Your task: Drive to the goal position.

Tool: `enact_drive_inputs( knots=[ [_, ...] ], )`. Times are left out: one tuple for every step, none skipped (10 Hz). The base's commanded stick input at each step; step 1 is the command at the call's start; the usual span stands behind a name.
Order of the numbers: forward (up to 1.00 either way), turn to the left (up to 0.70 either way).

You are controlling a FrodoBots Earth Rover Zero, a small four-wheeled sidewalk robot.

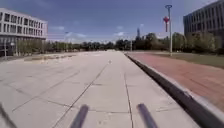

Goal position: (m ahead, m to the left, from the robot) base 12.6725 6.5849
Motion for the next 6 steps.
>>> enact_drive_inputs(
  knots=[
    [0.7, -0.21],
    [0.7, -0.3],
    [0.7, -0.35],
    [0.7, -0.35],
    [0.7, -0.34],
    [0.7, -0.3]
  ],
)
